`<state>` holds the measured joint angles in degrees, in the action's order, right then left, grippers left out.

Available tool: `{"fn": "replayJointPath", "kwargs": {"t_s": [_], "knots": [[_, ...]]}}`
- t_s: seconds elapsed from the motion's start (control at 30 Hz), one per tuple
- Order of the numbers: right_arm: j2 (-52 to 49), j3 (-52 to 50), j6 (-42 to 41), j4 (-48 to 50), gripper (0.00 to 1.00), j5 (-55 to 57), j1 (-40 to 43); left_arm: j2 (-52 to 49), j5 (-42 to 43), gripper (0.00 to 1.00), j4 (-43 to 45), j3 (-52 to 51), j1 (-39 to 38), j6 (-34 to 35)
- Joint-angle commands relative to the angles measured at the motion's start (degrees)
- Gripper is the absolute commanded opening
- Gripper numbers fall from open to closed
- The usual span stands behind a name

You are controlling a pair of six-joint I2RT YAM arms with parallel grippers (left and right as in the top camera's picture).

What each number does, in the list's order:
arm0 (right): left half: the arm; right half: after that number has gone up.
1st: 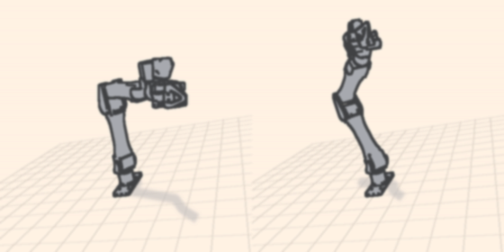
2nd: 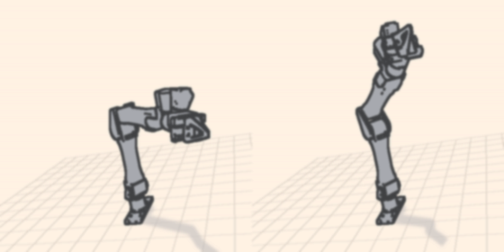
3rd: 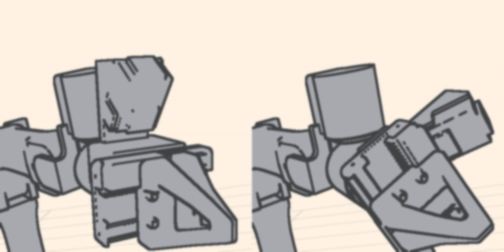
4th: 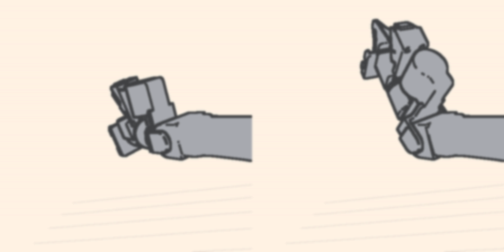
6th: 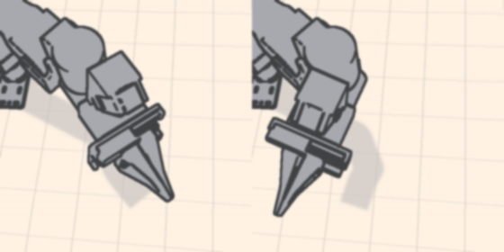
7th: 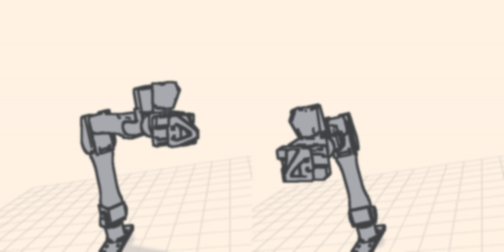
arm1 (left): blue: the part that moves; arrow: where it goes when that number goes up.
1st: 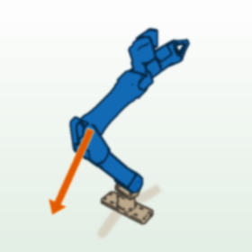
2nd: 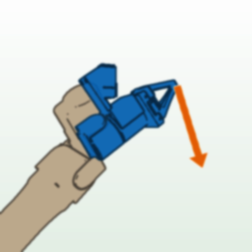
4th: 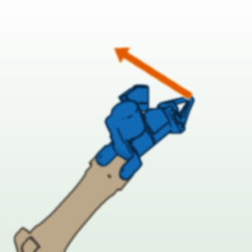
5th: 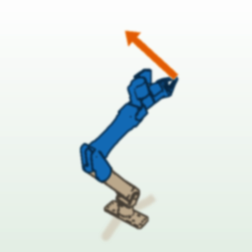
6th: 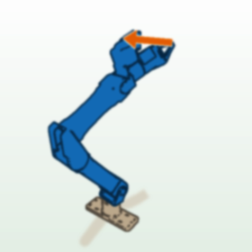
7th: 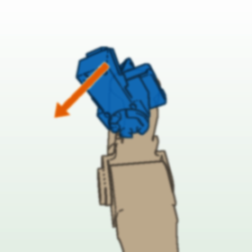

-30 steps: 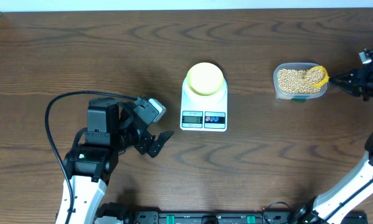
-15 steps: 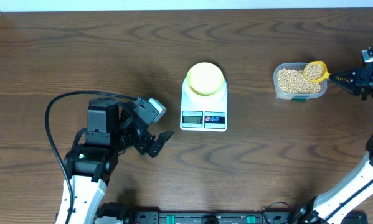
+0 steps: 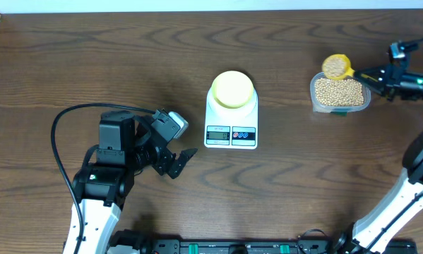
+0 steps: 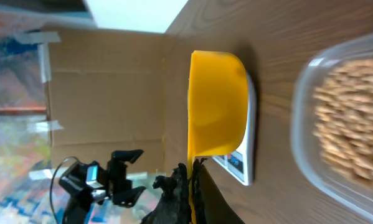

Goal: Scoop item into bowl and weigh 50g on scale
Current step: 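Lift the filled scoop and carry it left toward the bowl on the scale, then tilt the scoop over the yellow bowl to pour soybeans in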

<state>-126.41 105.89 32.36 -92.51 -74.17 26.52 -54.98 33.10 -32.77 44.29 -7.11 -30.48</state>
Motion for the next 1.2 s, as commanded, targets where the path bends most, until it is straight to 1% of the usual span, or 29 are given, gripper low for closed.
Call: {"fn": "replayJointPath", "kwargs": {"t_s": [0.0,0.1,0.17,0.23,0.37,0.5,0.57,0.77,0.83,0.97,1.17], "knots": [[-0.1,-0.3,-2.0,0.0,0.01,-4.0,-3.9,-0.1,0.8,0.99,0.1,0.6,0.3,-0.4],[-0.1,-0.3,-3.5,0.6,0.01,-3.9,-8.0,-0.1,0.8,0.99,0.1,0.6,0.3,-0.4],[-0.1,-0.3,-6.6,2.6,0.01,-3.6,-10.9,-0.1,0.8,0.99,0.1,0.6,0.3,-0.4],[-0.1,-0.3,-11.3,5.7,0.01,-2.7,-13.7,-0.1,0.8,0.99,0.1,0.6,0.3,-0.4],[-0.1,-0.3,-24.3,15.4,0.01,1.4,-19.4,-0.1,0.8,0.99,0.1,0.6,0.3,-0.4],[-0.1,-0.1,-33.0,24.1,0.01,1.9,-24.5,-0.1,0.8,0.99,0.1,0.6,0.3,-0.4],[-0.1,0.0,-35.4,26.3,0.01,2.6,-26.1,-0.1,0.8,0.99,0.1,0.6,0.3,-0.4],[-0.1,1.3,-40.1,29.1,0.01,6.4,-30.4,-0.1,0.8,0.99,0.1,0.6,0.3,-0.4],[-0.1,2.8,-41.7,29.1,0.01,9.6,-32.0,-0.1,0.8,0.99,0.1,0.6,0.3,-0.4],[-0.1,5.4,-43.1,29.1,0.01,13.4,-34.0,-0.1,0.8,0.99,0.1,0.6,0.3,-0.4],[-0.1,10.2,-42.5,28.3,0.01,18.8,-36.0,-0.1,0.8,0.99,0.1,0.6,0.3,-0.4]]}}
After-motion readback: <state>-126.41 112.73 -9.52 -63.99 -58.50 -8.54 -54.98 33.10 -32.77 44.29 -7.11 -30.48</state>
